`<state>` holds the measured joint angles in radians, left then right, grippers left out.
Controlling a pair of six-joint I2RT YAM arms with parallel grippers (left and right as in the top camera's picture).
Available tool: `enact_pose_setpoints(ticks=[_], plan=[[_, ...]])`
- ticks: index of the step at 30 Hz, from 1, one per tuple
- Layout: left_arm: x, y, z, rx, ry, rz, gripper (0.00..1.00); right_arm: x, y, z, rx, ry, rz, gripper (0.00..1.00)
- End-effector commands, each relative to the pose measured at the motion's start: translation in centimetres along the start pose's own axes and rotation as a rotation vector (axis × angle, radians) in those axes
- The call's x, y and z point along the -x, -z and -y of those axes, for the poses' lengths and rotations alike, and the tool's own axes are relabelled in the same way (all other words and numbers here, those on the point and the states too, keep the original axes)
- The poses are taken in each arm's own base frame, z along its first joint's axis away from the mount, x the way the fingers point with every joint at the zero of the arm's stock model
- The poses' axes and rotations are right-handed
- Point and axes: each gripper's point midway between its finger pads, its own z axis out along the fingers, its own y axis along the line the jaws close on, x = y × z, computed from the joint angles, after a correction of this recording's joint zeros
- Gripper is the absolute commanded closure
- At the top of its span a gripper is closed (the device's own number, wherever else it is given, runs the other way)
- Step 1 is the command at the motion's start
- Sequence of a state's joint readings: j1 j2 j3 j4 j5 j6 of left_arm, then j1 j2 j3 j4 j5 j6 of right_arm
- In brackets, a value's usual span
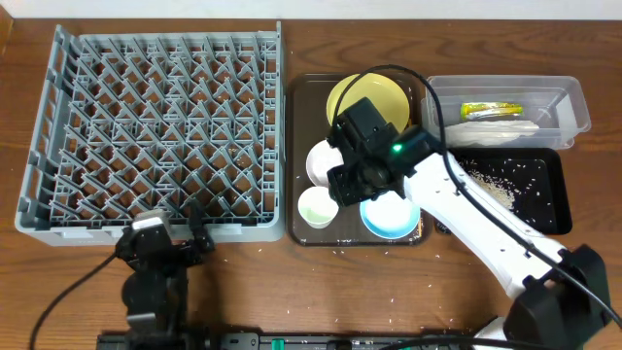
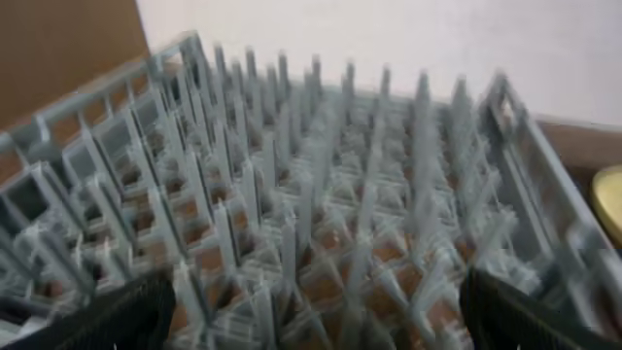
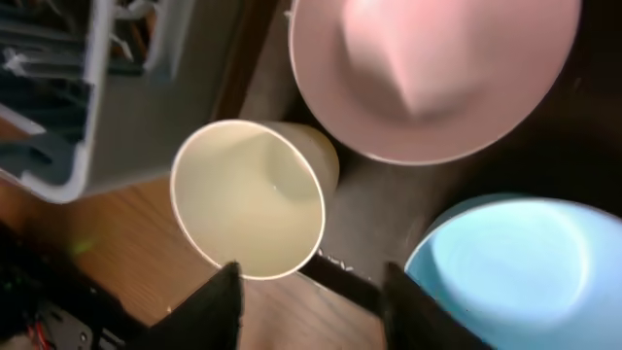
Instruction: Sort waste into correct bins and load items into the dishwasher
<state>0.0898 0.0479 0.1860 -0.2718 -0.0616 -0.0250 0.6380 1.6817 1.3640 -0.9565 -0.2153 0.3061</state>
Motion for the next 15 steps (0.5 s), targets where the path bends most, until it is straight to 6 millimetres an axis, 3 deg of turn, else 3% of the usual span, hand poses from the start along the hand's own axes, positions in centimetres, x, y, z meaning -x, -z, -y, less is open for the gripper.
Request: enact_pose_setpoints(ticks=[1,7,8,9,10,15], plan=[[4.4,2.3,2.0,-0.101,0.059,-0.07,0.05,-1.1,-2.9,-0.4,-0.007,-0.03,-0.092,0.64],[6.5,3.3,5.8,-0.297,0.074,-0.25,0.05,-2.5,-6.5,-0.2,-0.033,-0.027,-0.191,0.69],[6.8,3.3,6.5,-0.332,0.08,-0.283,0.05,-2.7,-6.9,-0.1,-0.038,-0.034,-0.203,0.72],[7.1,3.4,7.2,-0.367,0.087,-0.314,0.05,-3.0,-7.2,0.0,-0.041,-0.046,-0.216,0.82],[7.3,3.3,8.2,-0.421,0.101,-0.375,0.05,-3.1,-7.2,0.1,-0.043,-0.053,-0.223,0.98],[7.0,3.3,11.2,-0.59,0.152,-0.498,0.05,-2.2,-5.9,-0.3,-0.028,-0.055,-0.175,0.99]])
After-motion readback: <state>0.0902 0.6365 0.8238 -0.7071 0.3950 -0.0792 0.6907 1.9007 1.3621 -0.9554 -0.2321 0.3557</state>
